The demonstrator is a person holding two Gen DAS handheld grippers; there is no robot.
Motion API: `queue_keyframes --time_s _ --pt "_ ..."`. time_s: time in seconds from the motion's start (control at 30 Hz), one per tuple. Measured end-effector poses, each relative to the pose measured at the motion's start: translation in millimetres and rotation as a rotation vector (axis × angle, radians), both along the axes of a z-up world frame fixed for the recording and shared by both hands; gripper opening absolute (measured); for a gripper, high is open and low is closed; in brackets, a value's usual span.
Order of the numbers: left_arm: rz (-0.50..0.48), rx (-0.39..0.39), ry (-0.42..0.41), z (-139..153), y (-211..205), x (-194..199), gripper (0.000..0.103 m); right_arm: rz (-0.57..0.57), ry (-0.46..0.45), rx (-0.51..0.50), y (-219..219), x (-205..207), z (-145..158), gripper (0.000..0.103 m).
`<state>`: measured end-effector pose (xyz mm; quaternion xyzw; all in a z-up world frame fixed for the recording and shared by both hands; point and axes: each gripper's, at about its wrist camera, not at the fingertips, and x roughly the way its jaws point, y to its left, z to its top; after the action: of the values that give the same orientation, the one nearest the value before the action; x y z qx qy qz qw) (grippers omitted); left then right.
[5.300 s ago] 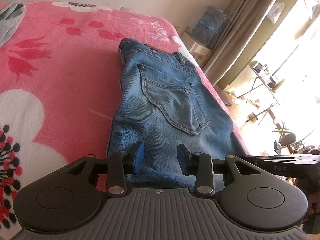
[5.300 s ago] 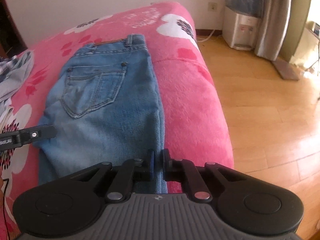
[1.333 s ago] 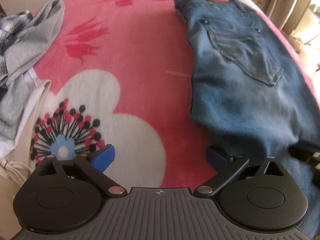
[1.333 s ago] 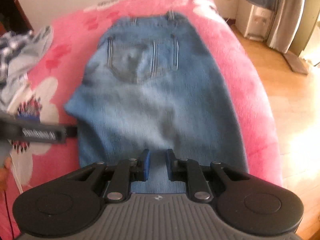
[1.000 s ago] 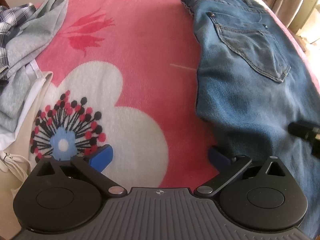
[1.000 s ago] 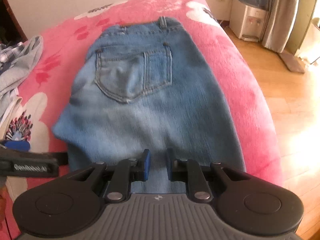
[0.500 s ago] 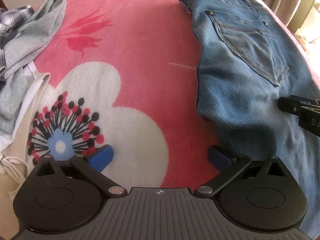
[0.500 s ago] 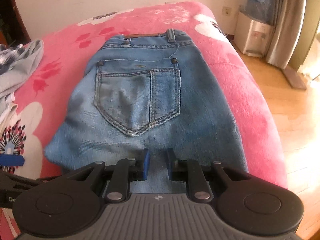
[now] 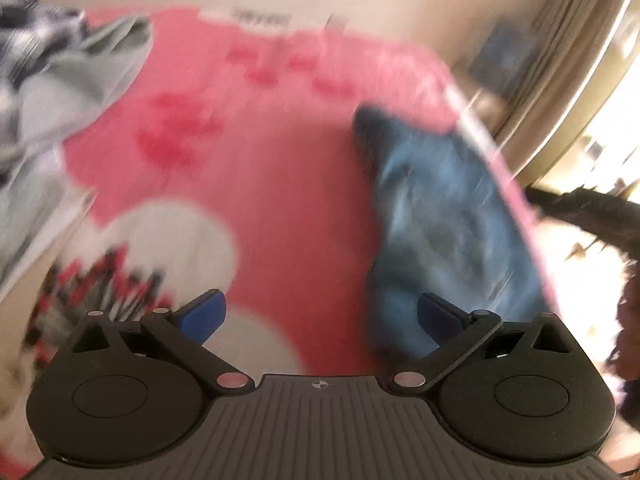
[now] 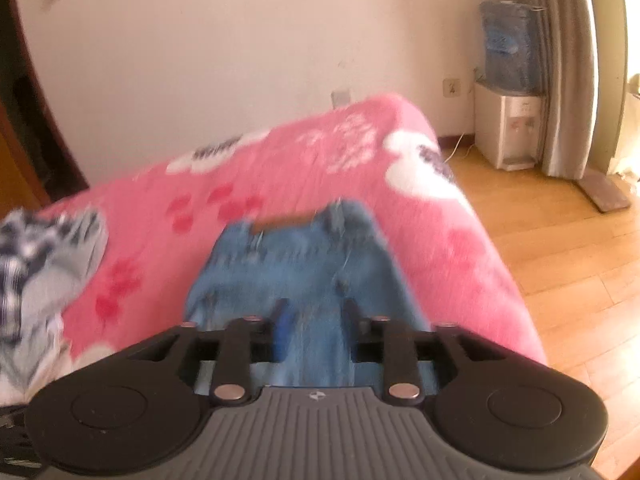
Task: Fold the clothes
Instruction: 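Grasp the jeans waistband with the right gripper while the left gripper grasps beside it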
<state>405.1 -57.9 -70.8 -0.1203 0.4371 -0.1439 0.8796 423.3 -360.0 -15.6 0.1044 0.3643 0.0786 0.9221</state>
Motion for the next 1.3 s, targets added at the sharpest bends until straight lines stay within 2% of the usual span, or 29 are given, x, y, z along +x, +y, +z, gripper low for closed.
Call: queue_keyframes --time_s 0.07,0.17,0.23,0.4,0.53,0.6,0.67,0.8,0.87,0.9,0.93,1.0,1.03,1.07,1.17,1.3 --pt "-0.028 -0.057 -0.032 1.8 -1.3 18.0 0.103 -0.001 -0.002 0.033 -13.5 18.5 -0.9 0.047" --pt "-0.05 -0.173 -0.011 -5.0 -7.6 42.9 0.103 -0.005 0.059 0.126 -41.2 51.1 -12.0 0.051" --pt "-0.057 -0.258 0.047 -16.0 -9.6 62.7 0.101 -0.012 0.12 0.217 -58.8 69.3 -24.6 0.057" --pt "-0.073 -0.335 0.161 -46.2 -21.7 99.9 0.09 0.016 0.295 0.433 -92.4 108.1 -61.4 0.058" --pt "-0.081 -0.389 0.159 -52.5 -24.5 110.6 0.078 0.09 0.37 0.462 -88.3 126.0 -77.4 0.065" --pt "-0.069 -0.418 0.172 -57.0 -23.2 120.0 0.065 0.123 0.384 0.471 -85.7 137.0 -81.9 0.066" --pt "-0.053 -0.449 0.186 -62.5 -22.8 130.0 0.058 0.132 0.403 0.501 -84.5 150.1 -87.9 0.067" --pt "-0.051 -0.487 0.191 -70.6 -26.2 142.3 0.056 0.133 0.425 0.557 -84.4 171.2 -97.3 0.066" --pt "-0.066 -0.476 0.171 -69.4 -30.7 142.7 0.054 0.136 0.423 0.568 -82.2 178.3 -99.0 0.066" --pt "-0.067 -0.473 0.165 -68.9 -32.6 142.7 0.048 0.14 0.42 0.567 -81.1 181.1 -98.9 0.066" --pt "-0.063 -0.473 0.162 -68.4 -33.5 142.3 0.046 0.146 0.416 0.562 -81.2 182.2 -97.7 0.065" --pt "-0.05 -0.471 0.158 -67.4 -35.0 141.1 0.037 0.151 0.411 0.541 -81.1 182.5 -95.4 0.055" --pt "-0.048 -0.464 0.146 -65.8 -36.2 139.1 0.035 0.152 0.409 0.528 -81.0 182.1 -94.3 0.044" --pt "-0.049 -0.446 0.122 -62.8 -38.2 135.9 0.032 0.153 0.406 0.52 -81.6 181.2 -93.0 0.038" --pt "-0.061 -0.421 0.077 -49.9 -40.8 127.2 0.025 0.16 0.374 0.495 -79.6 172.5 -81.8 0.029" --pt "-0.078 -0.439 0.019 -26.4 -37.1 114.6 0.023 0.168 0.301 0.493 -77.2 156.9 -57.7 0.024"
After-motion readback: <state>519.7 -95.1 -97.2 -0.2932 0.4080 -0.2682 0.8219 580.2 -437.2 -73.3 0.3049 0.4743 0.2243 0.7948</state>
